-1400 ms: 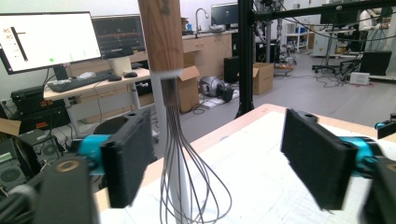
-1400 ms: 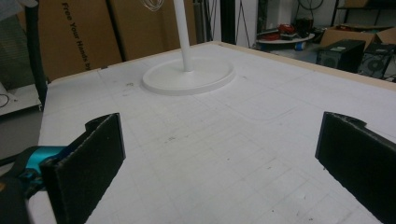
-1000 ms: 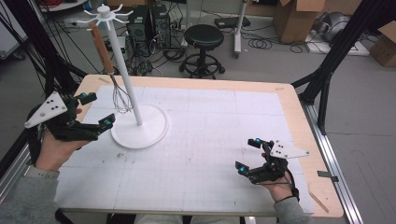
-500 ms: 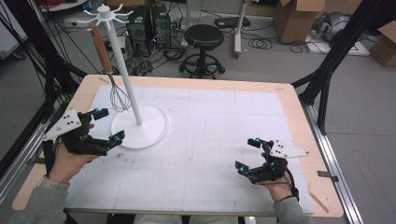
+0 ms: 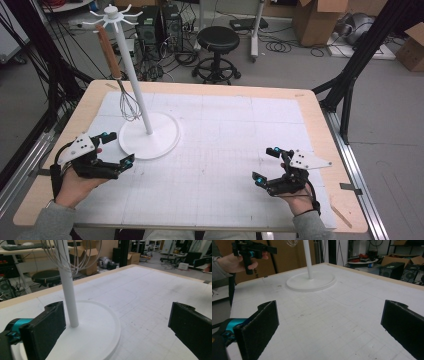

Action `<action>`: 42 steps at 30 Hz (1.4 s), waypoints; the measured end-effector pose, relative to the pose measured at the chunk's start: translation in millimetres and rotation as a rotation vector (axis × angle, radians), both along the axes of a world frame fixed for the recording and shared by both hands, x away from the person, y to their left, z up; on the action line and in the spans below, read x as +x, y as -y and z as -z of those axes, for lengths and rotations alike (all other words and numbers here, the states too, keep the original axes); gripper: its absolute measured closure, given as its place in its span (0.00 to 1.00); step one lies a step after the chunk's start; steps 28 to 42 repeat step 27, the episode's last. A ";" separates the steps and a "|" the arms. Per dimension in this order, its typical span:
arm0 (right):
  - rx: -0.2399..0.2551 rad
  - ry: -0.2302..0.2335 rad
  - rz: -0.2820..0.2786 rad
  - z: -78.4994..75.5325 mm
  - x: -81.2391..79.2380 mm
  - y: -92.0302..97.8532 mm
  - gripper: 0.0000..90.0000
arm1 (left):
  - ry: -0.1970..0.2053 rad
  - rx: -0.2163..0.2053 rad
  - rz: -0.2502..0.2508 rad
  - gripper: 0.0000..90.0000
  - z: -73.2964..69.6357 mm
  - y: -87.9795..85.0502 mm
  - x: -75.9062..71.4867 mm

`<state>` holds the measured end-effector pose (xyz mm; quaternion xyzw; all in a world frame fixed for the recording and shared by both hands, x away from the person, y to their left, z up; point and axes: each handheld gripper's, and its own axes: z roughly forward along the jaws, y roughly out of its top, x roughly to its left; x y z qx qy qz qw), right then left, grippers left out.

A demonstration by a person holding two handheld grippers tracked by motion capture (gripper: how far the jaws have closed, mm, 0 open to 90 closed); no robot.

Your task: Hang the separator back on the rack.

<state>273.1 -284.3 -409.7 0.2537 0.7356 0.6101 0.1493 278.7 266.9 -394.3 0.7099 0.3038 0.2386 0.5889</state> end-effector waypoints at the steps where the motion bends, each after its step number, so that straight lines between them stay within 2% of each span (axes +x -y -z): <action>1: 0.001 0.005 0.001 -0.6 -0.3 0.7 0.01 | 0.001 -0.001 -0.002 0.02 4.0 -0.8 -1.8; 6: 0.004 0.019 0.017 -1.7 -0.1 3.5 0.01 | -0.011 -0.010 -0.006 0.02 12.9 -1.7 -7.9; 9: 0.007 0.015 0.021 -2.5 -1.1 4.6 0.01 | -0.011 0.001 -0.005 0.02 16.5 -1.7 -11.7; 19: 0.003 0.021 0.034 -3.0 -1.2 7.6 0.01 | 0.013 -0.004 0.012 0.02 18.0 -0.6 -25.2; 23: 0.002 0.022 0.034 -2.7 -1.2 7.7 0.01 | 0.018 -0.008 -0.001 0.02 18.5 -4.4 -27.8; 26: 0.010 0.018 0.031 -2.2 -0.3 7.9 0.01 | 0.009 -0.015 -0.019 0.02 19.8 -9.4 -27.0; 42: 0.010 0.018 0.031 -2.2 -0.3 7.9 0.01 | 0.009 -0.015 -0.019 0.02 19.8 -9.4 -27.0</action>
